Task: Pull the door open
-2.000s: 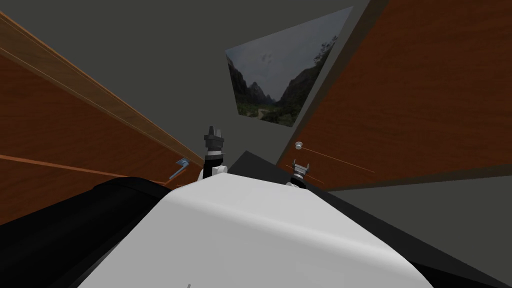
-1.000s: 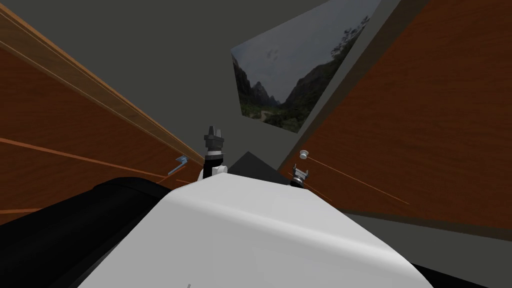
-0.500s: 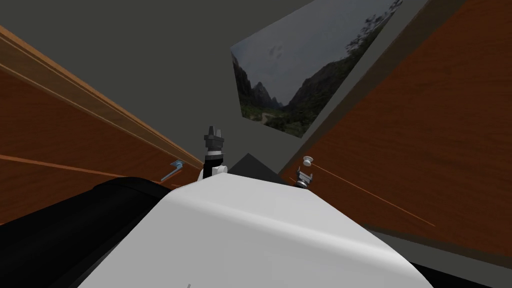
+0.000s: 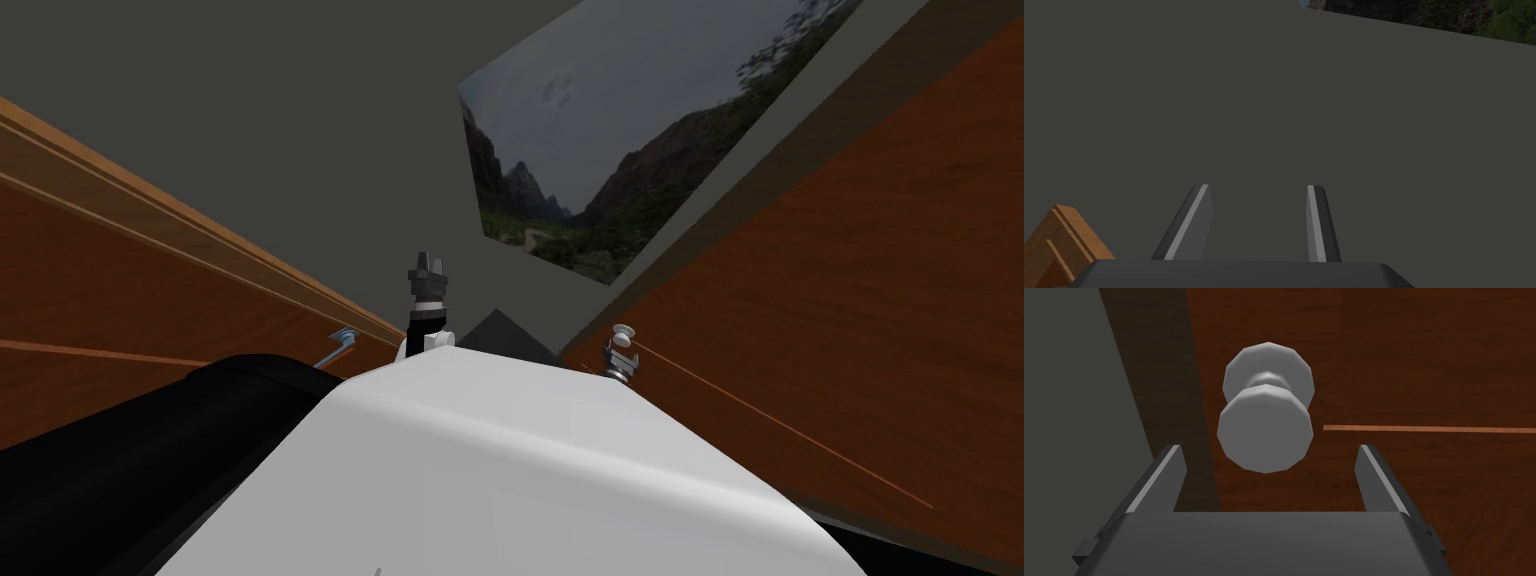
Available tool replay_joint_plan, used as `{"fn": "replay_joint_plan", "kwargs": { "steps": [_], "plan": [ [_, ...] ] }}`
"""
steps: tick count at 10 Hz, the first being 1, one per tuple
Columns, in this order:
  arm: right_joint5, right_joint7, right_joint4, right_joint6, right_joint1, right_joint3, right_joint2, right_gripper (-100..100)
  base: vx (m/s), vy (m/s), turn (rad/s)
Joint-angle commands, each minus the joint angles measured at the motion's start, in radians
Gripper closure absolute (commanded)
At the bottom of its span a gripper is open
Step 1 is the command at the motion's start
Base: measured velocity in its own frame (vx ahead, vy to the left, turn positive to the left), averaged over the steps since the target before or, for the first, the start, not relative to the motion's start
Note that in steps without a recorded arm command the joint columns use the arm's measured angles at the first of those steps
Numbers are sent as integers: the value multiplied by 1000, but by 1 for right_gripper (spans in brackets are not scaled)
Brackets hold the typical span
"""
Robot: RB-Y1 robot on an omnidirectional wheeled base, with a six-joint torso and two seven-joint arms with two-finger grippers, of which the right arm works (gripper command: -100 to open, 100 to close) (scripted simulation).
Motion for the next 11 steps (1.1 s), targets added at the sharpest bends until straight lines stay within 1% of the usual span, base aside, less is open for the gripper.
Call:
{"fn": "replay_joint_plan", "kwargs": {
  "steps": [1, 2, 3, 4, 5, 6, 11],
  "plan": [
    [1, -22, 28, -14, -6, 3, -9, -100, 91, -9, 19],
    [-1, -47, 41, -21, 0, 3, -28, -100, 108, 11, 36],
    [-2, -58, 46, -24, 2, 3, -36, -100, 124, 4, 37],
    [-5, -82, 58, -30, 8, 2, -54, -100, 165, -5, 42],
    [-2, -69, 62, -30, -1, 4, -43, -100, 80, -4, 10],
    [-2, -69, 62, -30, -1, 4, -43, 100, -14, -3, -24],
    [-2, -69, 62, -30, -1, 4, -43, 100, -14, 0, 5]
  ]
}}
